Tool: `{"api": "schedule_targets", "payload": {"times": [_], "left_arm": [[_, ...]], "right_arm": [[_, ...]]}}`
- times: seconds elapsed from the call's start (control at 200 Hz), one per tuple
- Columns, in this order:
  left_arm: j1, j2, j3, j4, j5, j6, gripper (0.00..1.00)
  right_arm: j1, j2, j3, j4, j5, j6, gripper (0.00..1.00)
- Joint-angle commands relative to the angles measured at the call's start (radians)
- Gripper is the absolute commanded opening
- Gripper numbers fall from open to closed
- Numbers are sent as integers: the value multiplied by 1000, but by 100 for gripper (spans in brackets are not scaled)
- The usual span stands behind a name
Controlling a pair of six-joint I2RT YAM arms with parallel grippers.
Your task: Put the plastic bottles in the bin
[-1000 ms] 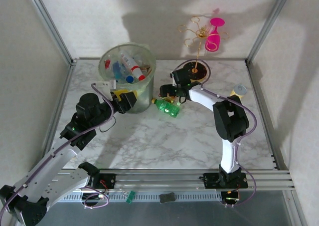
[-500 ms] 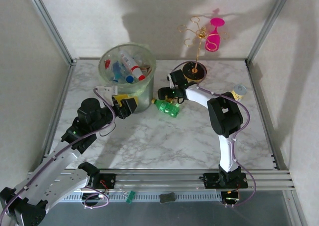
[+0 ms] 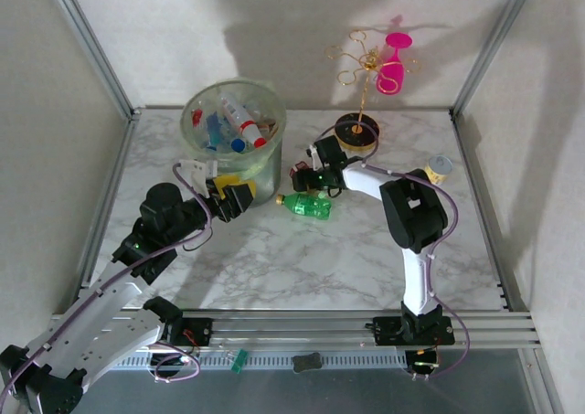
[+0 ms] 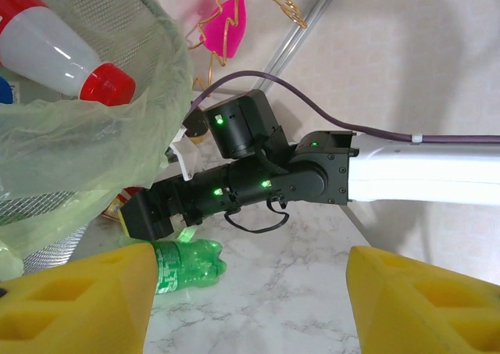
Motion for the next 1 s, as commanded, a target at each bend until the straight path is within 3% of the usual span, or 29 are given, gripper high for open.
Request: {"api": "schedule_targets", "payload": {"times": [0.0,0.215,0.476,0.691,0.786,0.831,0.996], "left_arm": [[-10,-15,-13,36,32,26,65],[-10,-16,-16,24,15,40,65],[-14,-13,12,13,4,0,65],[-24,-1,70,-26,-43,-52,65],[-31,19,99,-27,-48,-102,68],[-43,40,116,-27,-50,-129,75],[-159,183,282,-156,-133,-141,82]], "right_arm": [[-8,-59,-38,19,7,16,76],[-19,-128,-99,55,28,23,62],[-19,-241,-171,72,98,12,57],[-11,-435,-262,112,102,38,56],[5,-533,-299,131,87,40,56],[21,-582,-312,137,87,37,56],[87,-734,-340,145,106,29,56]]}}
